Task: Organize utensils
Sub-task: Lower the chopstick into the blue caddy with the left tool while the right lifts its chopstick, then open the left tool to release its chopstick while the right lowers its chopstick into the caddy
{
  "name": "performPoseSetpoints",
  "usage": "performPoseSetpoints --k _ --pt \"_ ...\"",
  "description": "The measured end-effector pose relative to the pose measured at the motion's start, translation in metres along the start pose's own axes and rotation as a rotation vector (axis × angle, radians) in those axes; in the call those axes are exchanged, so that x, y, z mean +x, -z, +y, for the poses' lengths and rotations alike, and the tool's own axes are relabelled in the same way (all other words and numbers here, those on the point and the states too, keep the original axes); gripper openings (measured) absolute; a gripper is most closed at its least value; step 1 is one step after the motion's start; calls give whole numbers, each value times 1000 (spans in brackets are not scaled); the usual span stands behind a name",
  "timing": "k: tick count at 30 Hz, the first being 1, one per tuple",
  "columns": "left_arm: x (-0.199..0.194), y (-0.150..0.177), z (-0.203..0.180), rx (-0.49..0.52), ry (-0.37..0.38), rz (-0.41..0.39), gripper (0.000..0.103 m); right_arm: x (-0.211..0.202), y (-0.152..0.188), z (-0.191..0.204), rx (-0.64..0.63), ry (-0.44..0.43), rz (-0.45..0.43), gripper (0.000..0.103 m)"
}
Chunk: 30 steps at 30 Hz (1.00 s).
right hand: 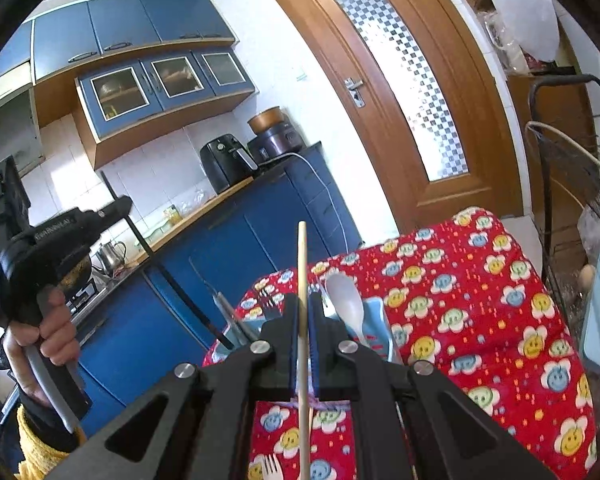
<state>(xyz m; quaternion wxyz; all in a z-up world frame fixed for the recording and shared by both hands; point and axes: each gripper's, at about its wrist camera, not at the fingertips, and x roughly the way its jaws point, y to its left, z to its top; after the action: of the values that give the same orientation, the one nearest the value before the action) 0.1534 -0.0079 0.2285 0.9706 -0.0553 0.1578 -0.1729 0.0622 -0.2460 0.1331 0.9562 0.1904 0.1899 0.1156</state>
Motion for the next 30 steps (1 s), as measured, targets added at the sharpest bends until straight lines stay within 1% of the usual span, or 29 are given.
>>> performPoseSetpoints --k 5,11,16,20,23,30 --pt "21 14 0 14 -13 29 5 14 -13 5 -21 -24 -53 6" --pt "45 36 6 10 -19 76 5 40 -27 5 -39 -66 -146 6" --pt "60 53 15 2 -20 102 5 66 -31 0 -73 -44 -213 6" --pt "68 63 18 -7 -13 115 5 83 -27 -5 -114 -2 -229 6" --pt "72 71 20 -12 -4 125 5 93 -21 -8 -144 22 -223 6" --pt "75 84 19 -7 9 140 5 94 -3 -8 -206 43 -210 6"
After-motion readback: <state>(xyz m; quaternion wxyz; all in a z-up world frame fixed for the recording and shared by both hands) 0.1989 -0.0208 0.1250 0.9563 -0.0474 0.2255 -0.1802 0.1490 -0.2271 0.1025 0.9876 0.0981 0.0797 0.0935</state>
